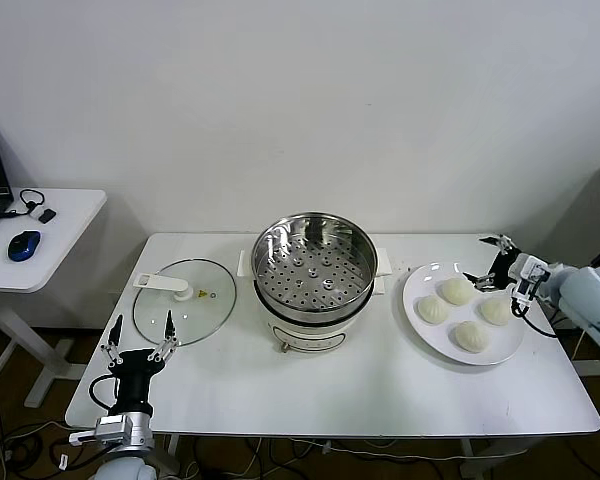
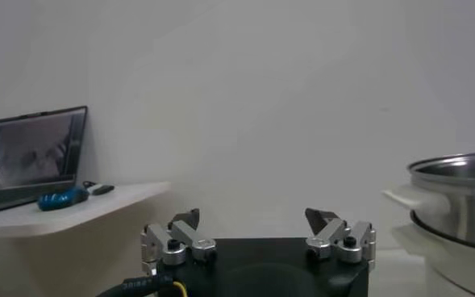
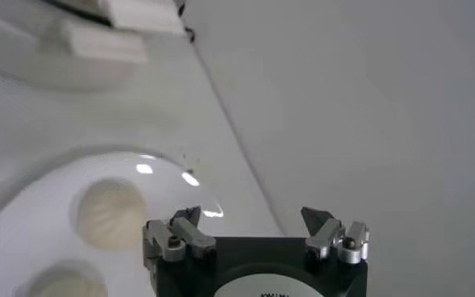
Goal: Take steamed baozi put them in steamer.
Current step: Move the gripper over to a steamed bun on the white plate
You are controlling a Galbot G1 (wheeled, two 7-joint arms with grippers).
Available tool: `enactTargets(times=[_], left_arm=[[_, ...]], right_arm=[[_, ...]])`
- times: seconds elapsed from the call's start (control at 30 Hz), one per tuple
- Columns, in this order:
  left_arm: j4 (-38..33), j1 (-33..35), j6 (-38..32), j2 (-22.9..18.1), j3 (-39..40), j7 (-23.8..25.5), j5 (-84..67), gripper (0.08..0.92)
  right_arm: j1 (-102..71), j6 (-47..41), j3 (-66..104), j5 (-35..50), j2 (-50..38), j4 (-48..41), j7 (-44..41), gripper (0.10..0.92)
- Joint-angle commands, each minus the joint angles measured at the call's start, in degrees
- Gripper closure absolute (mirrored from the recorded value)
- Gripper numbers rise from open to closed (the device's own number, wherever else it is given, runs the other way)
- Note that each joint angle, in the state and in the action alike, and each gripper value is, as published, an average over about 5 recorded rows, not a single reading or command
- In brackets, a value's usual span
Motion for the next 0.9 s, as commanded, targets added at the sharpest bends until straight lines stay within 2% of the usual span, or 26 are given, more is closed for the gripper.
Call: enactTargets(times=[0.03,0.33,0.67,0.9], left_arm=[[0.4,-0.1,-0.2,-0.3,0.5,0.0,0.1,0.177],[1.3,-0.2,-0.7,0.2,0.6,0.0,-0.1,0.177],[2.1,-0.4,-1.3,0.5,0.6,0.0,-0.6,0.177],[2.9,-0.5,-1.7,0.7,0.2,0.0,-1.1,0.177]], right_arm=[[36.5,5.6,-39.1,0.2,-0.2,-11.8,-12.9,0.203],[52.0,12.5,-59.8,6.9,9.0,-24.6,-21.6,0.203],[52.0,18.1,-65.1,6.8,17.6,-35.3,-26.4,0.203],[48.5,20.7,-61.7,5.3,24.2,-45.3,-27.5,0.203]])
